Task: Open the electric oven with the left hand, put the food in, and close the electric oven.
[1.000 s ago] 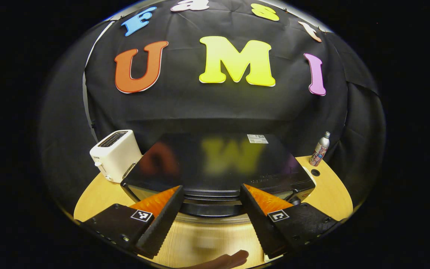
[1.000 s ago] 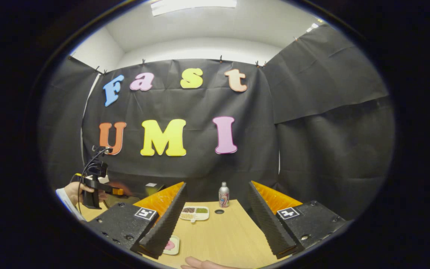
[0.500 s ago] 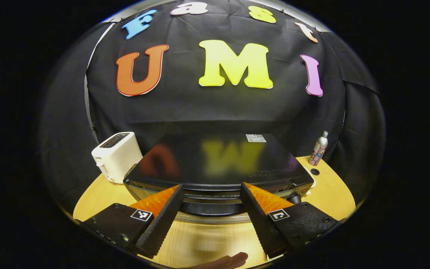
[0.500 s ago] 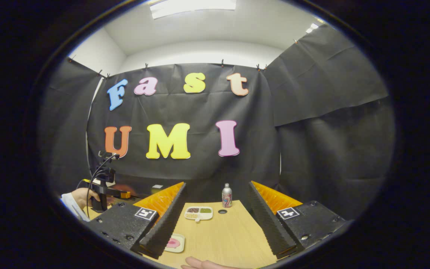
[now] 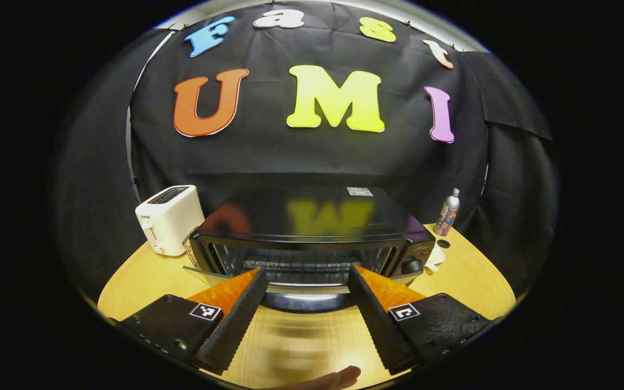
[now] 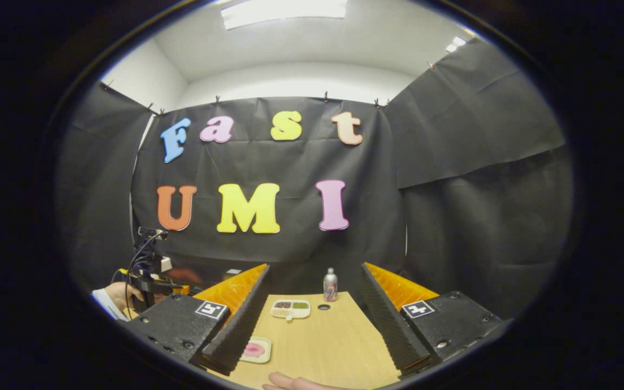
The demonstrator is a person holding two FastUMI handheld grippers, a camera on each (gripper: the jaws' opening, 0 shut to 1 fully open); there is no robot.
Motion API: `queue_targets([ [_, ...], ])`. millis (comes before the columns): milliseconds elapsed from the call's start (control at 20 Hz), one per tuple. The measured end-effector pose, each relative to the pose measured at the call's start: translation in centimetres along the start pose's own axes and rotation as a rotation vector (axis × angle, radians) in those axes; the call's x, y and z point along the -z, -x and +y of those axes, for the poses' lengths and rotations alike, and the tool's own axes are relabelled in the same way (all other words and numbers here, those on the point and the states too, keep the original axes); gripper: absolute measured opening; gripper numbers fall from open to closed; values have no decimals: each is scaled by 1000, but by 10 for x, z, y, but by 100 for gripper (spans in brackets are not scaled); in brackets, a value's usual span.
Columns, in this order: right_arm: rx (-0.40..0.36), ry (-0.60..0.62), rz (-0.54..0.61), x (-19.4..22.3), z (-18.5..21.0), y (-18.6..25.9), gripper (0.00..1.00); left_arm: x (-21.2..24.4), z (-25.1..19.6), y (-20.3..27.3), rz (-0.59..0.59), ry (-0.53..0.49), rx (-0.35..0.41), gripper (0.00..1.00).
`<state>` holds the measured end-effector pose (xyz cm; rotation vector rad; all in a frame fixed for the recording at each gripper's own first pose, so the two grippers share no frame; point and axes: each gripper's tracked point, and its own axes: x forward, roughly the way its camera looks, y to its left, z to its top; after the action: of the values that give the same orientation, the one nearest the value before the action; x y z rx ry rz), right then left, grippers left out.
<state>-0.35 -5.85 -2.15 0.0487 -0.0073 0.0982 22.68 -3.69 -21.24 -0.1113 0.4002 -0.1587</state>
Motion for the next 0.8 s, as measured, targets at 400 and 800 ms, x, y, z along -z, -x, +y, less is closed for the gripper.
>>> queue_targets([
  [400,-25,21,-29,-14,18,15,99,12,2,14,-44,-13,-5,97],
  [800,-29,26,-16,-7,21,15,99,40,0,32,-52,-22,-5,96],
])
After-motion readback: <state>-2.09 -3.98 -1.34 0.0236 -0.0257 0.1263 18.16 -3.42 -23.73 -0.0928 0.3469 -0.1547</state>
